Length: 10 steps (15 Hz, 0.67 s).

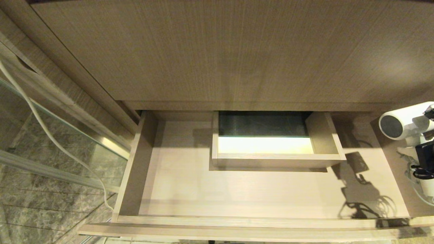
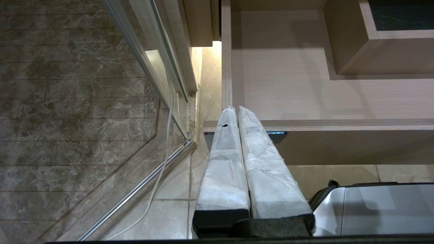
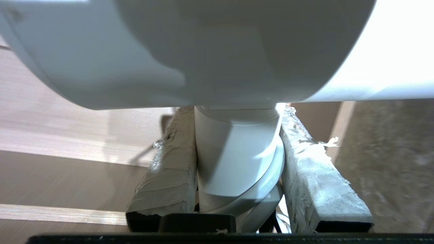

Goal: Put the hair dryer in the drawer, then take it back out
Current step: Place it on the countertop

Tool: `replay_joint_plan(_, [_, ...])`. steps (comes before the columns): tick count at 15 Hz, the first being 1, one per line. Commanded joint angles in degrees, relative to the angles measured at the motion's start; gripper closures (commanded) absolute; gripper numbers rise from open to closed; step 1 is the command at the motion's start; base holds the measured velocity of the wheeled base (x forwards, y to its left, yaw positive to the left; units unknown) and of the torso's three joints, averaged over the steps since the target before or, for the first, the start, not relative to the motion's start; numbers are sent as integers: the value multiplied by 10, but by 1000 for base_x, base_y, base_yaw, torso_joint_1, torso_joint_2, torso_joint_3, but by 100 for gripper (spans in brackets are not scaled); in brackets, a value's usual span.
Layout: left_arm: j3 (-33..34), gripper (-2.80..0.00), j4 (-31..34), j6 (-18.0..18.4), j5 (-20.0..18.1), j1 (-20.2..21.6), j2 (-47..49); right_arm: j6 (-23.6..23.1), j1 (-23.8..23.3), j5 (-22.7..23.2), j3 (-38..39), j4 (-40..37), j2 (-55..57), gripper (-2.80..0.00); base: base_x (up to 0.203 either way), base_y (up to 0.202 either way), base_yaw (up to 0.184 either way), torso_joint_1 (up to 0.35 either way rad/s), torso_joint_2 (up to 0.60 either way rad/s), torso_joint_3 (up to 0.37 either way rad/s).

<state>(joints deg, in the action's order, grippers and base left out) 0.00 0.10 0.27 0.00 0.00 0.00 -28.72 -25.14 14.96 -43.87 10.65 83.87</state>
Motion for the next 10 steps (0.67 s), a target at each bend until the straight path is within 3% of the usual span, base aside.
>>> replay_joint_plan(1, [1,0,0,0,0,0,0,-2,-1,-1,3,-3,-43,0,0,0,0,0,0,0])
replay_joint_plan(5, [1,0,0,0,0,0,0,-4,0,-1,29,-4,-93,0,0,0,0,0,0,0])
replay_joint_plan(10, [1,0,0,0,0,0,0,-6,-4,-2,111,-3,-234,0,0,0,0,0,0,0])
